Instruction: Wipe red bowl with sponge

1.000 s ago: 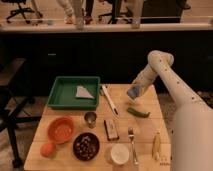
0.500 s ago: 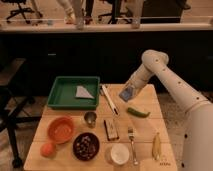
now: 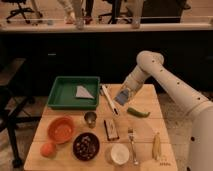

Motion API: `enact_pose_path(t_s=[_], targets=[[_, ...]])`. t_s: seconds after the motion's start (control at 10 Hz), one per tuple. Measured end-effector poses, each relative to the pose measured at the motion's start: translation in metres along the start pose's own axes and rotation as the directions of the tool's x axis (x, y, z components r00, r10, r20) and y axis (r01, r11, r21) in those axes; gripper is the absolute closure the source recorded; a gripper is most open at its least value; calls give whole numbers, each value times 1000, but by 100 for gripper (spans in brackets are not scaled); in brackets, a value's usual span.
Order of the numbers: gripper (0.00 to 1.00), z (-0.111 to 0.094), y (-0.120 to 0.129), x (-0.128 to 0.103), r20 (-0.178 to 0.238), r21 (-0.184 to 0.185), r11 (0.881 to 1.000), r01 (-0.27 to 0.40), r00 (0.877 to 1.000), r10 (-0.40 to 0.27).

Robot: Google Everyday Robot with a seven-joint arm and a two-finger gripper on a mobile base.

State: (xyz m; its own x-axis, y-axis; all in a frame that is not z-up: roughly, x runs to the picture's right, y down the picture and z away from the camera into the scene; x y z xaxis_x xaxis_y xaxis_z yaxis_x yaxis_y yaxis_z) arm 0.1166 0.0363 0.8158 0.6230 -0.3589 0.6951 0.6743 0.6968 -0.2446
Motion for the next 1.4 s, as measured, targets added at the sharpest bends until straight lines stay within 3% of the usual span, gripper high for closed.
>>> enact_pose_path(t_s=[0.4, 0.6, 1.0, 1.4], targets=[[100, 0, 0, 0, -4, 6, 1000, -6, 1000, 6], [100, -2, -7, -8, -14, 34, 998, -53, 998, 53], [100, 11, -53, -62, 9, 99, 984, -146, 989, 146], [100, 26, -86, -110, 45, 105, 982, -157, 987, 153]])
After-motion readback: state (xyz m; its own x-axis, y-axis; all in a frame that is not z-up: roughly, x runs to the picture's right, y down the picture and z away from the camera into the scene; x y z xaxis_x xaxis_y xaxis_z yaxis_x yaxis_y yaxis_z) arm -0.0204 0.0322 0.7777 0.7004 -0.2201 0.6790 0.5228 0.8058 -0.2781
